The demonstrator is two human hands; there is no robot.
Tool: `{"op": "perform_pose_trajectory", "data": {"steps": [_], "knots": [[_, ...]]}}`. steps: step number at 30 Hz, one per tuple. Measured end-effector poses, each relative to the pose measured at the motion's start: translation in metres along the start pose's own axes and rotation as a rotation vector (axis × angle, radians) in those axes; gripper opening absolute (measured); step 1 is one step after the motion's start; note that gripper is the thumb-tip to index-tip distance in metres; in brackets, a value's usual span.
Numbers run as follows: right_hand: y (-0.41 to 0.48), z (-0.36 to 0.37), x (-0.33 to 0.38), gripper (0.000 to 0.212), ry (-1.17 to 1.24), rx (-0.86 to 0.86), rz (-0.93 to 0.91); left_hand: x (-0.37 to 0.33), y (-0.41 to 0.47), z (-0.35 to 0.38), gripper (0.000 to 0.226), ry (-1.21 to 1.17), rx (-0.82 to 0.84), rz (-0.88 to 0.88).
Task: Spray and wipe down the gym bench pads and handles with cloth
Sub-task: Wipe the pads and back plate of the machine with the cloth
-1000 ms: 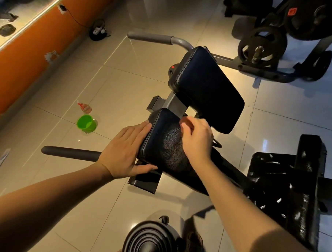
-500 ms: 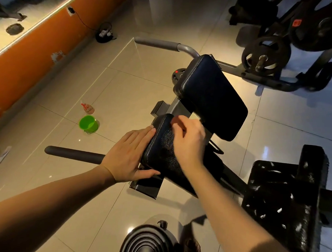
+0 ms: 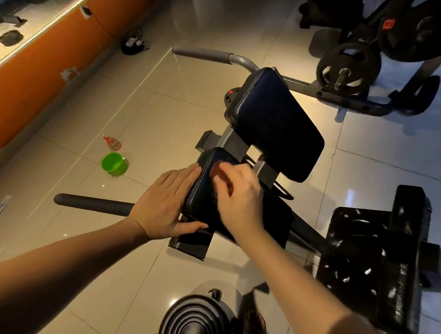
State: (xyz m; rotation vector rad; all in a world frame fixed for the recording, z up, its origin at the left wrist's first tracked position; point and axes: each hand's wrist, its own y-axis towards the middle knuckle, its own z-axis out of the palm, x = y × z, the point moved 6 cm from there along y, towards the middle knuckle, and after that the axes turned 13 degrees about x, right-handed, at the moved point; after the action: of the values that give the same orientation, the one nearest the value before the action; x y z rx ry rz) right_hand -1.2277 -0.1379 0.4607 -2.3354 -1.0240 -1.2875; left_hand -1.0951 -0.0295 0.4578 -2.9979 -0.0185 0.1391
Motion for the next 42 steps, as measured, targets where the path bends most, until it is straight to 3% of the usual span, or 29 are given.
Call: {"op": "perform_pose_trajectory", "data": {"steps": [2, 4, 8, 10, 12, 15, 18, 20, 23, 26, 28, 31, 33, 35, 37, 42], "knots": [[-0.047, 0.007, -0.002, 0.030, -0.013, 0.108, -0.139, 0.000, 0.000, 0.001, 0.115, 0.008, 0.004, -0.003], [-0.070, 0.002, -0.040, 0.031, -0.078, 0.148, -0.153, 0.000, 0.001, 0.001, 0.115, 0.009, 0.004, 0.000], [-0.058, -0.021, -0.117, 0.032, -0.025, 0.034, 0.329, -0.001, 0.000, 0.001, 0.116, 0.013, -0.008, 0.007], [-0.043, -0.016, -0.105, 0.031, 0.012, -0.027, 0.407, 0.000, 0.000, 0.000, 0.115, 0.005, -0.009, 0.009], [-0.027, -0.006, -0.062, 0.031, 0.073, -0.069, 0.345, -0.001, 0.001, 0.000, 0.115, -0.003, 0.004, 0.004], [-0.020, 0.008, 0.001, 0.032, 0.116, -0.023, 0.096, 0.000, 0.000, 0.001, 0.115, -0.021, 0.024, -0.013], [-0.045, 0.013, -0.008, 0.032, -0.015, 0.029, -0.067, 0.002, 0.000, 0.001, 0.116, -0.035, 0.028, -0.021], [-0.073, 0.006, -0.067, 0.033, 0.005, 0.011, 0.123, 0.002, 0.000, 0.002, 0.117, -0.027, 0.032, -0.019], [-0.115, -0.012, -0.150, 0.036, 0.062, -0.030, 0.573, 0.002, 0.001, 0.002, 0.118, -0.019, 0.022, -0.012], [-0.117, -0.016, -0.155, 0.034, 0.124, -0.106, 0.824, 0.002, 0.001, 0.003, 0.118, -0.008, 0.029, -0.019], [-0.087, -0.009, -0.112, 0.032, 0.205, -0.132, 0.707, 0.001, 0.000, 0.003, 0.119, -0.003, 0.039, -0.027], [-0.038, 0.009, -0.025, 0.032, 0.292, -0.055, 0.379, 0.001, 0.001, 0.003, 0.117, -0.010, 0.051, -0.040], [-0.027, 0.012, 0.017, 0.034, 0.161, 0.004, 0.175, 0.001, 0.001, 0.001, 0.115, -0.016, 0.046, -0.046], [-0.036, 0.012, 0.012, 0.033, 0.036, 0.002, 0.043, 0.000, 0.001, 0.000, 0.115, -0.013, 0.038, -0.034], [-0.057, 0.007, -0.040, 0.035, 0.027, -0.003, 0.141, -0.001, 0.001, 0.000, 0.117, 0.003, 0.032, -0.017], [-0.115, -0.020, -0.172, 0.034, -0.024, -0.021, 0.713, -0.001, 0.001, 0.001, 0.118, 0.028, 0.032, -0.016]]}}
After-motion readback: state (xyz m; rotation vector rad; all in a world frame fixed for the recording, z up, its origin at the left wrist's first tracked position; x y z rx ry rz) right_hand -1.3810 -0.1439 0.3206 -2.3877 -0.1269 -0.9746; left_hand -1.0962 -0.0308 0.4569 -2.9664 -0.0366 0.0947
